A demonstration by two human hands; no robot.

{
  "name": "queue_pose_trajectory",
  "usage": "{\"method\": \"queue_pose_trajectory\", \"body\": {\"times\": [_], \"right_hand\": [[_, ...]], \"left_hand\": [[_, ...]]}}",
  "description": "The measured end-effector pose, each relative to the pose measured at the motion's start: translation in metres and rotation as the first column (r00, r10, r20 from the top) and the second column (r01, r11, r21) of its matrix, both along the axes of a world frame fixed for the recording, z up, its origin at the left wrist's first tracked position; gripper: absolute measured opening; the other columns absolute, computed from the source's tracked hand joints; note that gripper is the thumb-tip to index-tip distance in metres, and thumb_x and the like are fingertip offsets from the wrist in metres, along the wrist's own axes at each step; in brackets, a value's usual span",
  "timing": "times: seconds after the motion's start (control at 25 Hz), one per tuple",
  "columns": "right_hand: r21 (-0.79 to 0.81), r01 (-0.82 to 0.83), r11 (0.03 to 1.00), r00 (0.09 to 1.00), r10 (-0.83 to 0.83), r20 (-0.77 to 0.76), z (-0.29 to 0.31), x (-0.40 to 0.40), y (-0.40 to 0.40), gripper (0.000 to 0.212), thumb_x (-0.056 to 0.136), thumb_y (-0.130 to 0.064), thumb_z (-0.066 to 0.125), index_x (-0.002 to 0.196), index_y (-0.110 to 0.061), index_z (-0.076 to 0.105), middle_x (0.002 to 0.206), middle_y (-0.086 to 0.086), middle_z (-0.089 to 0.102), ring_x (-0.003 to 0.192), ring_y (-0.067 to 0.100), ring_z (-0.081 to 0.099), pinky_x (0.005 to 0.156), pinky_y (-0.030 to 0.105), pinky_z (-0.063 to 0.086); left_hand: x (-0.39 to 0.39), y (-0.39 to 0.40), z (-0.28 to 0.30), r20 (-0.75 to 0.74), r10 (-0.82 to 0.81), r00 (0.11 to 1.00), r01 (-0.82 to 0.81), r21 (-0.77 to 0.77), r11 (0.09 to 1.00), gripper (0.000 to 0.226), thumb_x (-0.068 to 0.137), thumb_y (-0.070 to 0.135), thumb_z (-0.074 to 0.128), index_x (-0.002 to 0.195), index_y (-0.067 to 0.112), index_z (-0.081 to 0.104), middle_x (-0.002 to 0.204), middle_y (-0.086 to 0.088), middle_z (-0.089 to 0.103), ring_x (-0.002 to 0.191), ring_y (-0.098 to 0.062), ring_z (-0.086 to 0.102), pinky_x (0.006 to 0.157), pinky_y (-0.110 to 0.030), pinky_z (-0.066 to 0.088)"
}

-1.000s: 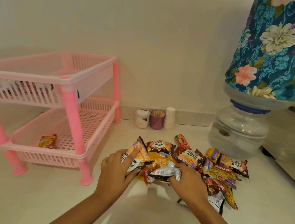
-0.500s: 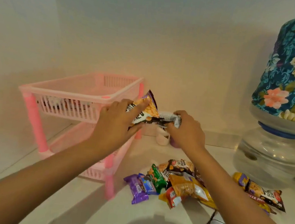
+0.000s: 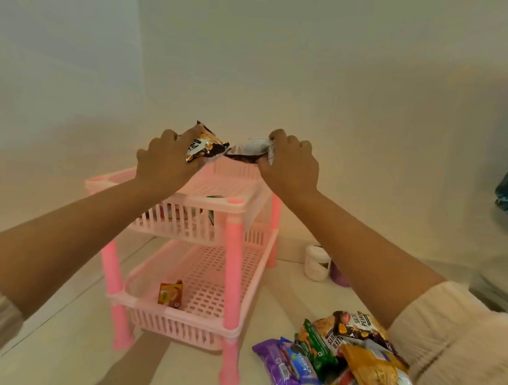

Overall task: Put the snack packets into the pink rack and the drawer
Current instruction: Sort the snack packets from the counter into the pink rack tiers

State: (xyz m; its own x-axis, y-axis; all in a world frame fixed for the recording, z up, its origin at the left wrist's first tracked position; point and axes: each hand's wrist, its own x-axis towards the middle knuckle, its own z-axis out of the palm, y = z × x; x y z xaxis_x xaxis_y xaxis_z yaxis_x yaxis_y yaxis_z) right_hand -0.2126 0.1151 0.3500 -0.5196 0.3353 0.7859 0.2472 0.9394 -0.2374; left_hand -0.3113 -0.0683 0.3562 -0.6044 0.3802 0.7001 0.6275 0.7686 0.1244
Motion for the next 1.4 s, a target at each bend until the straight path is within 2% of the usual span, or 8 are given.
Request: {"method": "queue_pose_trajectory", "body": {"times": [0.2,0.48,0.72,0.8,0.88,1.0,1.16,1.4], "right_hand": [[0.195,-0.038,0.98,0.987,0.007,0.161,-0.004,-0.043,-0.006,0.036,0.083,-0.026,0.052,0.115,-0.012,0.047,0.103,0.011,0.059,0.098,0.033,0.049,0.06,0.033,0.034],[0.203,-0.113,0.973,0.875,0.001,0.484,0.001,-0.089,-0.005,0.043,0.087,-0.028,0.051,0.126,-0.013,0.039,0.117,0.013,0.052,0.104,0.03,0.052,0.069,0.036,0.039],[0.083,-0.135,0.987,0.709,0.038,0.705,-0.007,-0.106,0.0,0.052,0.083,-0.032,0.061,0.127,-0.013,0.041,0.117,0.008,0.056,0.101,0.026,0.056,0.076,0.035,0.046],[0.1,-0.144,0.984,0.633,0.014,0.774,-0.007,-0.11,0.001,0.046,0.083,-0.041,0.061,0.117,-0.013,0.049,0.107,0.006,0.057,0.095,0.025,0.057,0.078,0.035,0.047],[0.11,-0.158,0.981,0.578,0.001,0.816,-0.007,-0.114,0.003,0.044,0.085,-0.056,0.052,0.08,-0.012,0.055,0.079,0.002,0.055,0.073,0.021,0.053,0.07,0.032,0.043],[0.015,-0.15,0.989,0.599,0.079,0.797,-0.006,-0.117,0.003,0.061,0.088,-0.062,0.035,0.061,-0.01,0.05,0.063,0.003,0.05,0.059,0.017,0.046,0.064,0.031,0.04],[-0.2,-0.206,0.958,0.67,0.287,0.685,-0.004,-0.109,0.004,0.066,0.091,-0.06,0.029,0.1,-0.011,0.071,0.114,0.013,0.064,0.104,0.027,0.058,0.095,0.039,0.039],[-0.483,-0.567,0.668,0.699,0.7,0.147,-0.023,-0.067,0.019,0.045,0.097,-0.045,0.029,0.122,-0.022,0.058,0.136,0.002,0.051,0.124,0.013,0.042,0.109,0.036,0.027]], "left_hand": [[-0.039,-0.004,-0.01,0.02,0.067,0.998,-0.064,-0.132,0.989,0.059,0.089,0.049,0.049,0.142,0.035,0.028,0.119,-0.017,0.049,0.104,-0.039,0.049,0.085,-0.049,0.04],[-0.079,0.014,-0.015,0.274,0.215,0.937,-0.123,-0.319,0.94,0.059,0.087,0.046,0.053,0.14,0.04,0.027,0.127,-0.01,0.048,0.115,-0.032,0.047,0.093,-0.043,0.039],[-0.098,0.024,-0.022,0.565,0.185,0.804,0.069,-0.397,0.915,0.072,0.089,0.034,0.055,0.147,0.02,0.014,0.151,-0.007,0.029,0.134,-0.027,0.034,0.108,-0.038,0.029],[-0.095,0.025,-0.022,0.573,0.202,0.794,0.089,-0.438,0.894,0.073,0.091,0.038,0.052,0.147,0.018,0.011,0.152,-0.007,0.025,0.136,-0.027,0.031,0.11,-0.037,0.027],[-0.091,0.027,-0.021,0.581,0.22,0.784,0.112,-0.48,0.87,0.072,0.093,0.044,0.045,0.147,0.017,0.008,0.153,-0.008,0.022,0.137,-0.027,0.029,0.109,-0.036,0.026],[-0.088,0.028,-0.019,0.609,0.269,0.746,0.153,-0.549,0.822,0.076,0.091,0.057,0.034,0.148,0.017,0.003,0.154,-0.009,0.019,0.137,-0.027,0.028,0.109,-0.036,0.025],[-0.092,0.028,-0.021,0.624,0.294,0.724,0.185,-0.587,0.789,0.08,0.088,0.065,0.026,0.148,0.016,0.006,0.154,-0.01,0.019,0.138,-0.027,0.026,0.113,-0.04,0.022],[-0.063,0.02,-0.006,0.35,0.172,0.921,-0.092,-0.232,0.968,0.072,0.087,0.066,0.029,0.139,0.017,0.033,0.138,-0.012,0.046,0.122,-0.034,0.044,0.101,-0.046,0.038]]}}
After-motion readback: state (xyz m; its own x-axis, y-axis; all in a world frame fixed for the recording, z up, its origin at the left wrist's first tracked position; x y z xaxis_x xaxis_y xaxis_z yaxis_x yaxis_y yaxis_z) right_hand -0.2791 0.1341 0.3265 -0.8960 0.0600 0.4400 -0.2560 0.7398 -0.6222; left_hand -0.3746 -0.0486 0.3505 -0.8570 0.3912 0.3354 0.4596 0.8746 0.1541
